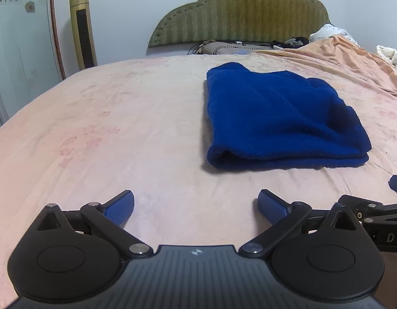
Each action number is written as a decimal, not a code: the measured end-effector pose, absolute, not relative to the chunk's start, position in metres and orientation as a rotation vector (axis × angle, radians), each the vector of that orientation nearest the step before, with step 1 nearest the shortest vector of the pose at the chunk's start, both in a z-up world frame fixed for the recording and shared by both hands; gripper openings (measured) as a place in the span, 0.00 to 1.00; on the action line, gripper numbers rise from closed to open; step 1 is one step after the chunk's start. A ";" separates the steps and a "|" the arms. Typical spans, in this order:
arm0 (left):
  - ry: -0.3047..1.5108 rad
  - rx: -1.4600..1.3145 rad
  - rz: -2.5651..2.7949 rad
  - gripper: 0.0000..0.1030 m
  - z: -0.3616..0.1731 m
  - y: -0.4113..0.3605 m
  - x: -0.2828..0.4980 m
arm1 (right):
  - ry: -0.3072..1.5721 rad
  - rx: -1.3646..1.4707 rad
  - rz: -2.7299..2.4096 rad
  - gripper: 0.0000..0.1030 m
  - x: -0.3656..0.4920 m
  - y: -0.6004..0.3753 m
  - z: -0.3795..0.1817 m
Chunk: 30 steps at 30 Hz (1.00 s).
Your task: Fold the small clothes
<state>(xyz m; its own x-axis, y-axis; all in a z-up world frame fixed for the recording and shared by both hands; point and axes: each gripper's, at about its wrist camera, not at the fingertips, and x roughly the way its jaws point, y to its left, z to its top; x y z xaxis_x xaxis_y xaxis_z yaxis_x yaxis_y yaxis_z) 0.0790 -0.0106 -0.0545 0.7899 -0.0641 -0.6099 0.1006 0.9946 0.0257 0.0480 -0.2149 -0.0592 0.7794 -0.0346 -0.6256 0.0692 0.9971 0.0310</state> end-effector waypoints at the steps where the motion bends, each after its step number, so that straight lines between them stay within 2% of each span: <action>1: 0.660 0.054 -0.090 1.00 -0.055 -0.010 0.079 | 0.673 0.047 -0.058 1.00 0.048 -0.214 -0.059; 30: 0.678 0.039 -0.101 1.00 -0.057 -0.006 0.083 | 0.673 0.059 -0.053 1.00 0.050 -0.216 -0.060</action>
<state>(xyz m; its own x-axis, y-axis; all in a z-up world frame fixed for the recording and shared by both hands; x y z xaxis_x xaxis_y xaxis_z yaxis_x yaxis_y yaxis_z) 0.0833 -0.0064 -0.0565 0.7743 -0.0801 -0.6277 0.1056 0.9944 0.0034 0.0496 -0.2163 -0.0598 0.7805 -0.0301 -0.6244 0.0684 0.9969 0.0375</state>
